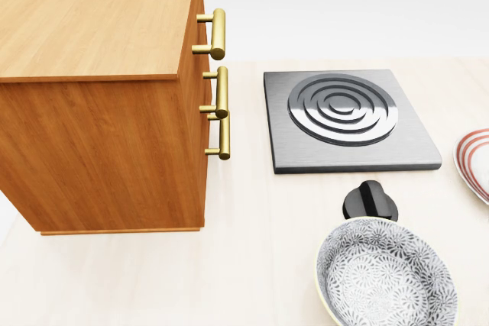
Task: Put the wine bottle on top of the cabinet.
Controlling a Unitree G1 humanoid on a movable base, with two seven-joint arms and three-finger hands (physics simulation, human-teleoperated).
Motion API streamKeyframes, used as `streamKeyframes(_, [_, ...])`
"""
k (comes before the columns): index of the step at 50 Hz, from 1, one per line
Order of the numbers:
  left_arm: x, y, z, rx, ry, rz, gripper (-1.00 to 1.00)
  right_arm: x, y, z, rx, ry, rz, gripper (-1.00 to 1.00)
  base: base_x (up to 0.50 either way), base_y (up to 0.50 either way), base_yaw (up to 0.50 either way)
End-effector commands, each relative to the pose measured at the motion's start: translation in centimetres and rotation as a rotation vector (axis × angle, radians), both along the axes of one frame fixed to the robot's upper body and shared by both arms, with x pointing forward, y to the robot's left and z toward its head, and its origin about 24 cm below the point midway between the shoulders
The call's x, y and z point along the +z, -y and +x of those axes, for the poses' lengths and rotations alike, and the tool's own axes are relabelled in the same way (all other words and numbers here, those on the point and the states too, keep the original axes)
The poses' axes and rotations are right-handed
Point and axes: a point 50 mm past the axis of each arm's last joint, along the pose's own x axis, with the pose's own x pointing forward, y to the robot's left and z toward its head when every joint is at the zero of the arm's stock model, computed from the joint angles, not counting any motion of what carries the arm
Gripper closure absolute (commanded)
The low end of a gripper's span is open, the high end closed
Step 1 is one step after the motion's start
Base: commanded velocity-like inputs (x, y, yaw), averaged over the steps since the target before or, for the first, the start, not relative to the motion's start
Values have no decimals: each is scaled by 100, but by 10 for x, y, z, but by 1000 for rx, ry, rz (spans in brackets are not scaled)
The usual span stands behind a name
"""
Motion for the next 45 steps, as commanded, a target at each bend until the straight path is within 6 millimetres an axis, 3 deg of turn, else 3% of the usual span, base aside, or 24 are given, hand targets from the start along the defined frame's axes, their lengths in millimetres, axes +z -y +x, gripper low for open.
streamKeyframes(1, [-3, 0, 0, 1, -11, -7, -100, -3, 13, -7, -34, -6, 26, -100, 0, 0, 0])
streamKeyframes(12, [-2, 1, 2, -1, -12, -2, -100, -3, 17, -10, -51, -3, 28, -100, 0, 0, 0])
streamKeyframes(24, [-4, 1, 3, -1, -18, -4, -100, -16, 27, -12, -74, -45, 80, -100, 0, 0, 0])
streamKeyframes(35, [-5, 1, 4, -3, -23, -6, -100, -40, 33, 1, -50, -132, 155, -100, 0, 0, 0])
streamKeyframes(38, [-8, 2, 3, -4, -36, -13, -100, -54, 36, 7, -50, -190, 189, -100, 0, 0, 0])
streamKeyframes(45, [-6, 1, 4, -4, -30, -9, -100, -63, 39, 13, -40, -227, 215, -100, 0, 0, 0])
